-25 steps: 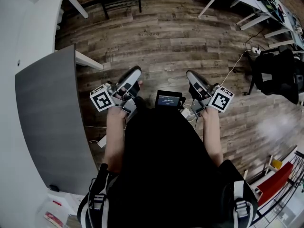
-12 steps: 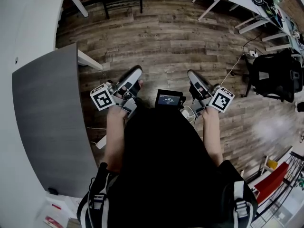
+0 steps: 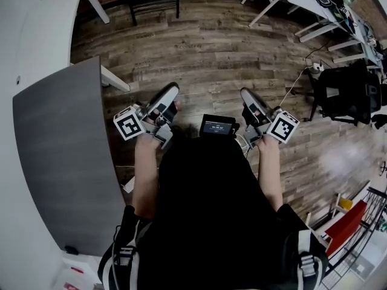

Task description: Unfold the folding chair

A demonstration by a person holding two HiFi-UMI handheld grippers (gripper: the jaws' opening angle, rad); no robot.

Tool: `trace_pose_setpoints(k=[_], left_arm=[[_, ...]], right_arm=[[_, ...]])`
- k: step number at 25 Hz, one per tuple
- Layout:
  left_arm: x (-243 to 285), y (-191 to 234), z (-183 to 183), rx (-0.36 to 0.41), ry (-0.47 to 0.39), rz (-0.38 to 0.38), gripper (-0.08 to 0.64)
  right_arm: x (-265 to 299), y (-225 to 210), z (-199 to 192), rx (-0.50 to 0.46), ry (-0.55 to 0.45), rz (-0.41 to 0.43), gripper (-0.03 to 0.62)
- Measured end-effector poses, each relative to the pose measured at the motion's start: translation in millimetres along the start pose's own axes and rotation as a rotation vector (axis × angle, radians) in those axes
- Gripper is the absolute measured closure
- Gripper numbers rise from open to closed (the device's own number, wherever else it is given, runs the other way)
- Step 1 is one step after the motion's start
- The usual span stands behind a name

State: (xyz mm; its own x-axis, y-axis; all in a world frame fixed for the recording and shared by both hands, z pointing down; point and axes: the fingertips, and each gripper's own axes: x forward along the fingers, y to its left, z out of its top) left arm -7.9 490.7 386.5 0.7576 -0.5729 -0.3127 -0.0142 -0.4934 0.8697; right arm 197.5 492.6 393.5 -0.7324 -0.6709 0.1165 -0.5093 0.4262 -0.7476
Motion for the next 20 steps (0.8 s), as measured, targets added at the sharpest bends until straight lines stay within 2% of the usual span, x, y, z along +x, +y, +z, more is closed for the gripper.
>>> trace_pose_setpoints(k=[7, 13, 20], left_arm=[[0.3, 1.3, -8.5, -0.014, 0.002, 0.013, 0.446], [-2.1, 11.9, -8.7, 0.006, -0.02, 0.059, 0.446], [61.1, 38.9, 16.6, 0.039, -0.014, 0.117, 0.446]], right_arm=[[-5.1, -14.0, -7.7, 0.054, 0.0, -0.007, 0.576], [10.5, -25.7, -5.3, 0.06, 0.025, 0.035, 0.575], [52.7, -79.9, 51.6, 0.098, 0.032, 0.094, 0.575]])
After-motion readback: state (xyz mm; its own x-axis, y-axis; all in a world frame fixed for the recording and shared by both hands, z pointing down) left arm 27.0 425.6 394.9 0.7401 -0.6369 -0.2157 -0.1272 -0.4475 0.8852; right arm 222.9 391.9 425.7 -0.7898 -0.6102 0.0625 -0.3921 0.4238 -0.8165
